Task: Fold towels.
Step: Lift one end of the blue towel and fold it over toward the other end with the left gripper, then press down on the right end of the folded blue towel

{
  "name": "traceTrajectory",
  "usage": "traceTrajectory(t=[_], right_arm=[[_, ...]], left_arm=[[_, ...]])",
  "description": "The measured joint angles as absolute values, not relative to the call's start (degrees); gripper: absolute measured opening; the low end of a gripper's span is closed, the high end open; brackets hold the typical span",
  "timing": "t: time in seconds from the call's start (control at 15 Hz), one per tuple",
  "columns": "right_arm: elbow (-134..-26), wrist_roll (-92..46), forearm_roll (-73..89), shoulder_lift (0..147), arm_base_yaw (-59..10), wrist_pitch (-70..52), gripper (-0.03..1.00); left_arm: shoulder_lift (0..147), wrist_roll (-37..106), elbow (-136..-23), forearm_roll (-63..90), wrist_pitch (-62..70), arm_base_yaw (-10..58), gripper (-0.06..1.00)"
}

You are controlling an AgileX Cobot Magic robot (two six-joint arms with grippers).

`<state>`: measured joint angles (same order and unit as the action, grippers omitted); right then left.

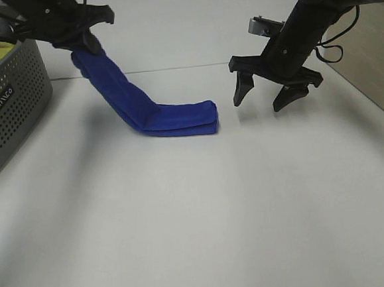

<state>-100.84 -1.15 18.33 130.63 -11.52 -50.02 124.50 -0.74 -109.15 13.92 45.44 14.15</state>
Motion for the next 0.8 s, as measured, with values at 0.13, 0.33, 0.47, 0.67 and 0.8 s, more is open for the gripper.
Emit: traceTrajectory(t=[0.13, 0.33, 0.47, 0.67, 0.8], right_arm=[[-100.84, -1.15, 18.33, 130.69, -11.52, -51.11, 0.77], [-100.84, -1.15, 18.33, 130.06, -11.52, -52.31, 0.77], [-100.84, -1.15, 18.33, 128.69, -11.52, -52.48, 0.77], [-100.84, -1.15, 18.33, 128.06, -11.52, -53.51, 0.77], [-100.84, -1.15, 18.33, 128.06, -11.52, -54.43, 0.77]], left_arm=[[125.65, -2.86, -111.44, 14.27, 45.44, 18.16, 0.05], [130.41, -6.07, -113.90, 15.58, 45.03, 22.46, 0.05], [134.70, -8.82, -116.71, 17.82, 43.43, 24.69, 0.08], [137.57, -10.31, -119.06, 24.47, 41.48, 25.90, 0.39], [137.62, -10.31, -119.35, 30.71, 40.45, 25.90, 0.63]])
